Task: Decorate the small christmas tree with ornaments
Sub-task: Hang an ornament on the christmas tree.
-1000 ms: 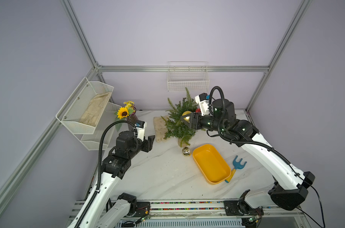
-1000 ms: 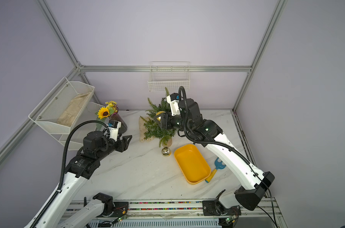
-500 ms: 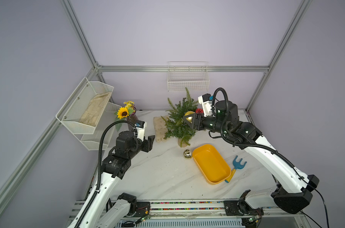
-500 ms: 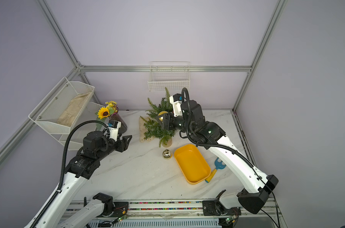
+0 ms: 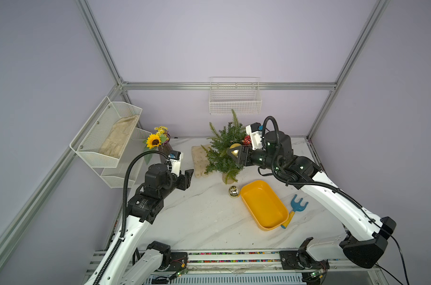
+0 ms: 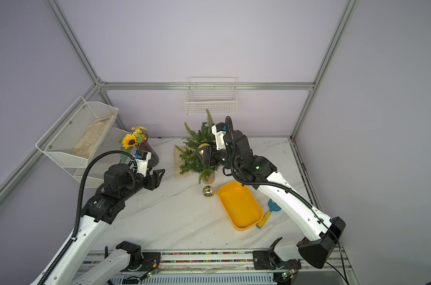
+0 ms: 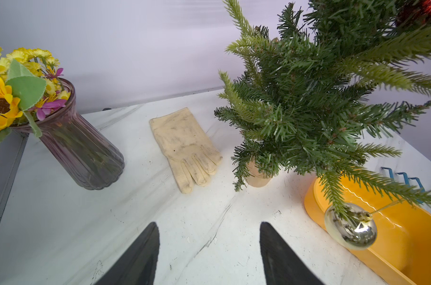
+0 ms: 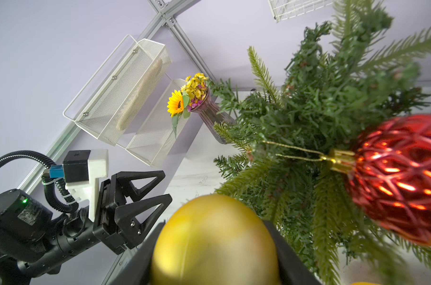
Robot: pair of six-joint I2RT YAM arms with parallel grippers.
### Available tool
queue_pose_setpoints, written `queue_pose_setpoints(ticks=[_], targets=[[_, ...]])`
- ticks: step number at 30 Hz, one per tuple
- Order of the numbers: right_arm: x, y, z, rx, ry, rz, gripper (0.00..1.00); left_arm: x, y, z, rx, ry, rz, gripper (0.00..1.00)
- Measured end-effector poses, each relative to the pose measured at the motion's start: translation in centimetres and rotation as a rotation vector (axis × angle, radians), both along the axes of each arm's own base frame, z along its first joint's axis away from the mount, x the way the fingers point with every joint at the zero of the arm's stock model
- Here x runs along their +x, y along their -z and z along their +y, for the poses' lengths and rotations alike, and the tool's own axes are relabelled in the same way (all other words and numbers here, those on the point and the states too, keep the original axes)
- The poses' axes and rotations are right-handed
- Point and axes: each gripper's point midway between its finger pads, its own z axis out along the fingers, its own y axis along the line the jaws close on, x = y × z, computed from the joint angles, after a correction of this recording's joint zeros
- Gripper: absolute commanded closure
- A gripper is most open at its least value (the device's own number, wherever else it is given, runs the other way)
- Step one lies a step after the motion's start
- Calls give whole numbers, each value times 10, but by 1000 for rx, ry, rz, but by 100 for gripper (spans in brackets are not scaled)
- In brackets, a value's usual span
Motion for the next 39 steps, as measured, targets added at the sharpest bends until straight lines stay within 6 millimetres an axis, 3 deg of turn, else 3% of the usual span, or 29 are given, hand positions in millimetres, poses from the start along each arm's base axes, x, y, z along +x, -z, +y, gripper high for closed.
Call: queue_pose_setpoints(ticks=[10, 23, 34, 39], targets=[[-9, -18, -10, 42, 14, -35, 38, 0, 0, 0, 0, 0, 0, 35], [-8, -19, -9, 43, 15, -36, 29, 0, 0, -1, -1, 3, 0, 35], [-6, -19, -12, 39, 33, -40, 29, 0, 0, -1, -3, 6, 2, 35], [1, -22, -23, 20, 103, -68, 24, 2, 1, 0, -8, -9, 6, 34]])
